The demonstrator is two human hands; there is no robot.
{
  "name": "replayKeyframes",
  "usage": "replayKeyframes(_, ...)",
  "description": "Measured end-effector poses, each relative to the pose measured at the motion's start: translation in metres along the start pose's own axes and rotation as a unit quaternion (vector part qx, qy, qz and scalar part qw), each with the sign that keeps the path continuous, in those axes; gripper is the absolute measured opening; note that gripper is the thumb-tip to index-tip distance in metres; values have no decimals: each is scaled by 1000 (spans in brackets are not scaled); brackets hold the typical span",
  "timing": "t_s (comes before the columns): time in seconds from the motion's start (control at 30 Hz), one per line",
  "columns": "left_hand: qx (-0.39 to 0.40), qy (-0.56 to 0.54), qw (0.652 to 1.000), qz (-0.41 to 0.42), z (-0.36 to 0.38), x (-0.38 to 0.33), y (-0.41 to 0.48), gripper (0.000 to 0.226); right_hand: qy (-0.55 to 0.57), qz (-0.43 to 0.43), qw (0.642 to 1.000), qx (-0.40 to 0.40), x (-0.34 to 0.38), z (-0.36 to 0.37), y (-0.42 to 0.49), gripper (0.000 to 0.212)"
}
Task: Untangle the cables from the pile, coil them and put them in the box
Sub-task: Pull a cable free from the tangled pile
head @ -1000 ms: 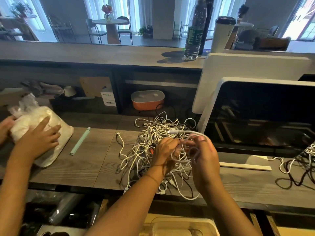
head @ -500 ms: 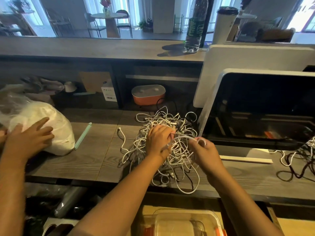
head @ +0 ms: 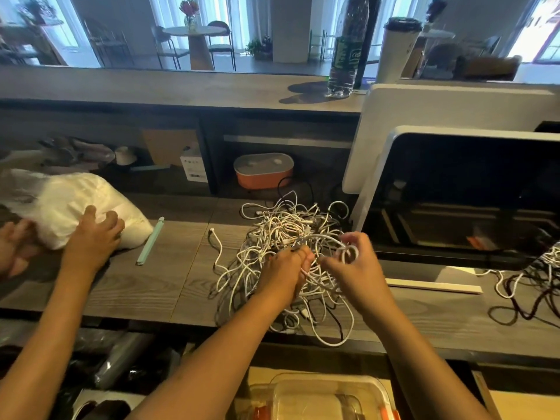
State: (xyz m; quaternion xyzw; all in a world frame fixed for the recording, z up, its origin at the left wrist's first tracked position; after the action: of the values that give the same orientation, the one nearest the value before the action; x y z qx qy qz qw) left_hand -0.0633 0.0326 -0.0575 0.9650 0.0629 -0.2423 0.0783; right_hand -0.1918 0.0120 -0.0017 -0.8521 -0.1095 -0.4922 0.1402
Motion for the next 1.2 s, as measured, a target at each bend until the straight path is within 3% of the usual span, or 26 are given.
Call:
replayKeyframes(0.1, -37, 8, 999, -12, -9, -2, -1, 21, -188, 10, 980, 66, -1, 1, 0, 25)
replayKeyframes(0.23, -14, 10, 1000, -7, -12, -7, -3, 17, -319, 26, 938, 131, -7, -6, 4, 9)
replayKeyframes(0.33, 35, 11, 999, -18, -12, -5, -4, 31, -287, 31, 948, 133, -9, -14, 2, 3)
replayKeyframes(0.5, 67, 48, 997, 1, -19, 3, -8, 30, -256, 14, 962, 92, -19, -34, -1, 17)
replayKeyframes(0.73, 77, 10, 996, 31, -19, -6, -15, 23, -289, 36, 955, 52, -48, -58, 2, 10)
replayKeyframes(0.87, 105, -115, 988, 21, -5, -16, -25, 24, -345, 90, 934, 12, -73, -59, 9, 48)
replayKeyframes(1.03, 89, -118, 988, 34, 9, -34, -38, 29, -562, 67, 824, 24, -98, -51, 3, 71)
replayKeyframes(1.13, 82, -130, 988, 26, 12, -39, -40, 31, -544, 54, 837, 23, -100, -47, 0, 94)
replayKeyframes(1.2, 85, -164, 982, 26, 14, -42, -40, 30, -518, -32, 854, 17, -97, -39, -5, 90)
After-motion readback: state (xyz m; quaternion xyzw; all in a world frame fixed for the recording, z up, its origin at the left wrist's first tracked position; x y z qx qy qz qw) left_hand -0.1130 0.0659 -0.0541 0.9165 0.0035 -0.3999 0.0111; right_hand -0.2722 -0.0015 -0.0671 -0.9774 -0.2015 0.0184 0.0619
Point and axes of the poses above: each hand's wrist, its own y-axis towards the middle knuckle, its own z-axis out of the palm, x = y × z, the point moved 1 cm from there along y, towards the middle knuckle, and after that the axes turned 10 degrees about -y, right-handed, at the moved point
